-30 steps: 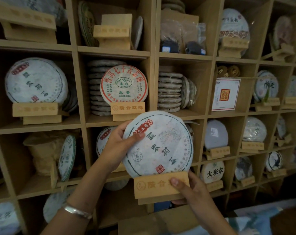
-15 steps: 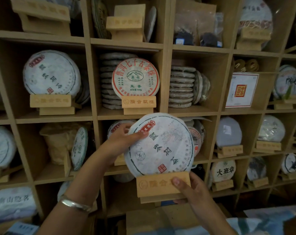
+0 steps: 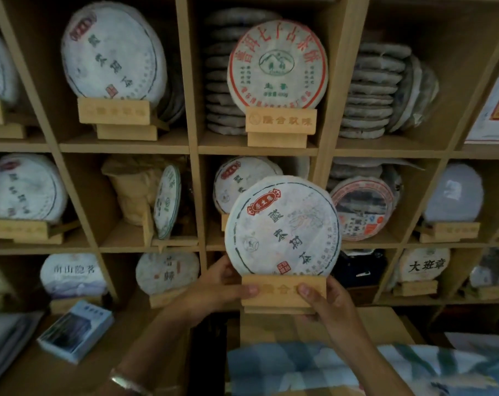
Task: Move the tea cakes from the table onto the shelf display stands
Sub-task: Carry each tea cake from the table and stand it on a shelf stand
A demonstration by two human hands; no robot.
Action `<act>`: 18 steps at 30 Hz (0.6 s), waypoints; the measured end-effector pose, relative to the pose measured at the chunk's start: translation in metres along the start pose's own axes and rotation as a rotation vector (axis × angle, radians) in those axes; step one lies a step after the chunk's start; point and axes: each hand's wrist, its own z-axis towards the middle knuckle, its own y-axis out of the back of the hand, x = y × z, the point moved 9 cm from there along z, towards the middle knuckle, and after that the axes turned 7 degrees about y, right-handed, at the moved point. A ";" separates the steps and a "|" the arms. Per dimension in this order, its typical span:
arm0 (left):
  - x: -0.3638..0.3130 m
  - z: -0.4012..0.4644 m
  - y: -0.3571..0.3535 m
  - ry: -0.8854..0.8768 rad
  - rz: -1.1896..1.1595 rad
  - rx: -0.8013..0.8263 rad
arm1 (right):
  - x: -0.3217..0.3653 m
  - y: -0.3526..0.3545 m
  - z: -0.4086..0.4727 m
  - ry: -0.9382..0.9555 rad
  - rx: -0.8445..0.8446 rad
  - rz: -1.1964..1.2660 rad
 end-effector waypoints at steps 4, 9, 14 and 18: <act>0.035 0.014 -0.004 0.034 -0.156 0.003 | -0.034 0.002 0.008 -0.077 0.015 0.005; 0.088 0.033 -0.007 0.085 -0.167 -0.009 | -0.090 0.014 0.018 -0.230 0.048 -0.024; 0.151 0.056 -0.005 0.175 -0.184 0.002 | -0.150 0.024 0.025 -0.377 0.107 -0.053; 0.185 0.080 -0.003 0.202 -0.198 0.040 | -0.185 0.027 0.035 -0.420 0.143 -0.111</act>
